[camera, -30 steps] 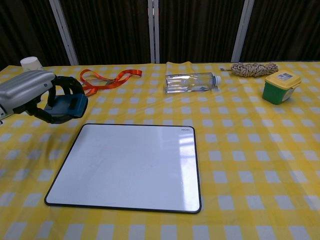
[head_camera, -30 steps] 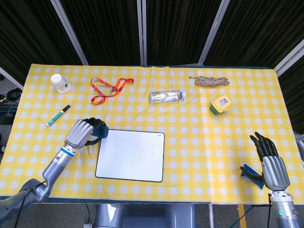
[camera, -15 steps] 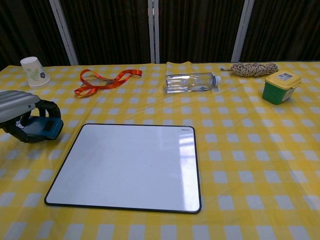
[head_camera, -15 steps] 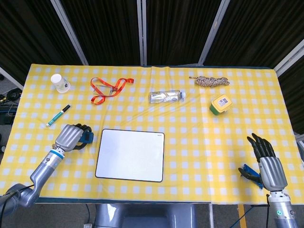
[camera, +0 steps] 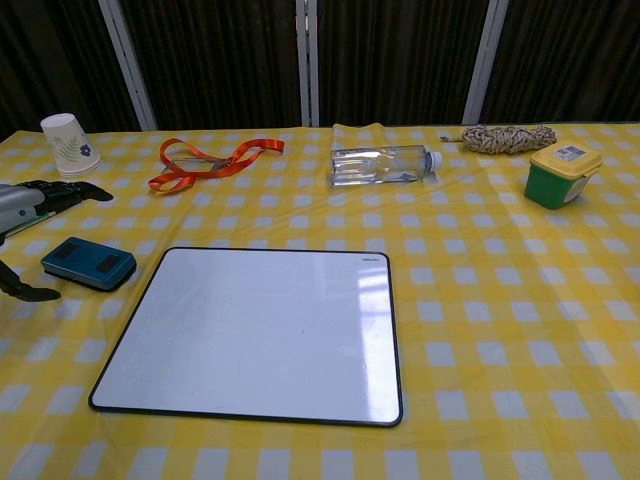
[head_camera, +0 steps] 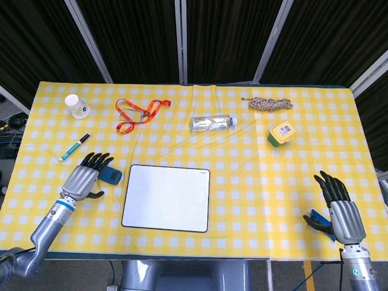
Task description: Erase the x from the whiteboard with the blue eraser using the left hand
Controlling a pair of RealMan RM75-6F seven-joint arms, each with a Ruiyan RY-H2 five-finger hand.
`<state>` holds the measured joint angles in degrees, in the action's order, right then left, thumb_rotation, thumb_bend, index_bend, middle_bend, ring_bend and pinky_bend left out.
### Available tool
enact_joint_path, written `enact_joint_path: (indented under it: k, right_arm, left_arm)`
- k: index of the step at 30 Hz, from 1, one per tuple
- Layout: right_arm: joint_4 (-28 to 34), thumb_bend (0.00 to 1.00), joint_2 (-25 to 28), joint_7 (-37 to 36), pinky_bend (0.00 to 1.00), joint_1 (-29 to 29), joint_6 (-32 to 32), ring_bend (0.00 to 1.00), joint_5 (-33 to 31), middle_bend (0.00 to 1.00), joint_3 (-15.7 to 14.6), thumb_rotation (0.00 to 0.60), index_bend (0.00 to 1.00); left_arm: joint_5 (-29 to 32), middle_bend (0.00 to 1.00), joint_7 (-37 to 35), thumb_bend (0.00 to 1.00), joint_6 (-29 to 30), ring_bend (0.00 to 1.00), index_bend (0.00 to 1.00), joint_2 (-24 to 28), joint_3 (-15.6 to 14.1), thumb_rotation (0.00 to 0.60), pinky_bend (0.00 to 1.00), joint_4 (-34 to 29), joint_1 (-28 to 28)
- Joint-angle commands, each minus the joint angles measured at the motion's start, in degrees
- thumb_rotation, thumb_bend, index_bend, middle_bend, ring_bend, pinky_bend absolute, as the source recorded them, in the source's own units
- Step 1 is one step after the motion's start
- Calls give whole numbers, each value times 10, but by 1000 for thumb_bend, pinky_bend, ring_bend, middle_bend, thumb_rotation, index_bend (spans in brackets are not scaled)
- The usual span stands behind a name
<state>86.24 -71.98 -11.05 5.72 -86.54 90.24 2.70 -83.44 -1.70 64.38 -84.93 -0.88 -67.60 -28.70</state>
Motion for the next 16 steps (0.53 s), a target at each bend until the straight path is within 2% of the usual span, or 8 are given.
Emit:
enact_joint_path:
  k: [1, 5, 11, 16]
  right_arm:
    - [-1, 69, 1, 5, 0, 0, -3, 0, 5, 0, -1, 600, 14]
    - [-5, 68, 3, 16, 0, 1, -8, 0, 20, 0, -6, 600, 11]
    - [0, 63, 17, 44, 0, 1, -14, 0, 36, 0, -12, 600, 0]
    - [8, 63, 24, 55, 0, 2, -8, 0, 41, 0, -19, 600, 0]
  left_arm:
    - [-13, 0, -28, 183, 88, 0, 24, 7, 2, 600, 0, -22, 49]
    - [-38, 0, -28, 183, 185, 0, 8, 7, -7, 600, 0, -13, 100]
    - [-50, 0, 27, 179, 297, 0, 0, 27, -20, 600, 0, -50, 181]
    - [-61, 0, 13, 166, 340, 0, 0, 33, -20, 600, 0, -52, 211]
